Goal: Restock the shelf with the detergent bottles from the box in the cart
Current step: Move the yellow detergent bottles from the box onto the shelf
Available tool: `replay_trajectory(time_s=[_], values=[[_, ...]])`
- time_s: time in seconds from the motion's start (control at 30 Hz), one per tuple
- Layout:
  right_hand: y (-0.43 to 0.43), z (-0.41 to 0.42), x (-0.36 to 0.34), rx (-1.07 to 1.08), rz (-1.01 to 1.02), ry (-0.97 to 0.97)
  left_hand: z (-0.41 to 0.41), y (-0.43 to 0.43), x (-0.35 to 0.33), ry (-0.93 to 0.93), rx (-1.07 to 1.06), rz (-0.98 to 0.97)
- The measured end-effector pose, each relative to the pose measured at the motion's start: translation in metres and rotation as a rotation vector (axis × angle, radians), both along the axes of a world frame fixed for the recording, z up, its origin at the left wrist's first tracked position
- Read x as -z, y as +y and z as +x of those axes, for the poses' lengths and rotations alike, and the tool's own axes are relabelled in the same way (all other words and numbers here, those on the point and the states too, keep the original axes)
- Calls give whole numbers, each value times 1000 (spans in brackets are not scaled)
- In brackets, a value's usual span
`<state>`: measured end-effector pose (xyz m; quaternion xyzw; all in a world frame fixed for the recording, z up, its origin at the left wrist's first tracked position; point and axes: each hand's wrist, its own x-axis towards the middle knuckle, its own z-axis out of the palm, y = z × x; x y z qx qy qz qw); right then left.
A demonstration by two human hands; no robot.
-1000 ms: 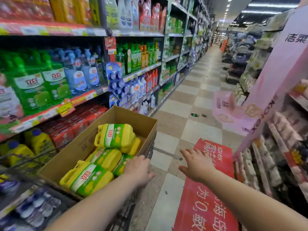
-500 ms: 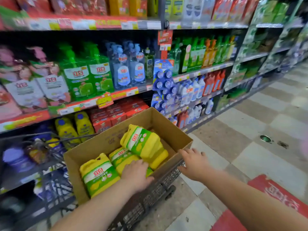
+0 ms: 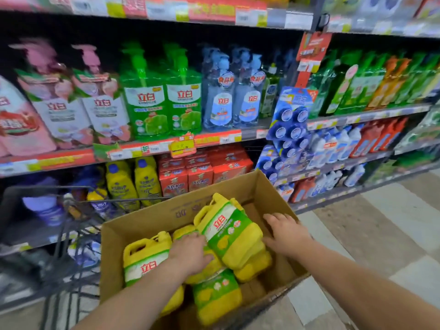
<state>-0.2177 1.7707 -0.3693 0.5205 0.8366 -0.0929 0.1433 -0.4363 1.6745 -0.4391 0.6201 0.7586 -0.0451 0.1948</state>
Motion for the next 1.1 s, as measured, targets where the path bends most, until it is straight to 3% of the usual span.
replay_trajectory(time_s=[0.13,0.43,0.53,0.7,0.77,0.97,1.1], values=[[28,-17,22,-59,-59,-30,-7,16,18,-15,-57,-75],[98,-60,70,-145,-269,43,10,47,55,-275,-350,-213],[112,-66,89,-130,-386,84,19,57,68,-516,-596,-222],[131,-70,115,-55,-573,180,30,74,85,-1047,-1261,-8],[137,-69,123,-6,-649,232,32,76,92,-1177,-1388,-23],[140,-67,138,70,-767,393,38,77,98,-1446,-1489,19],[141,-65,134,-5,-763,379,52,74,91,-1389,-1492,97]])
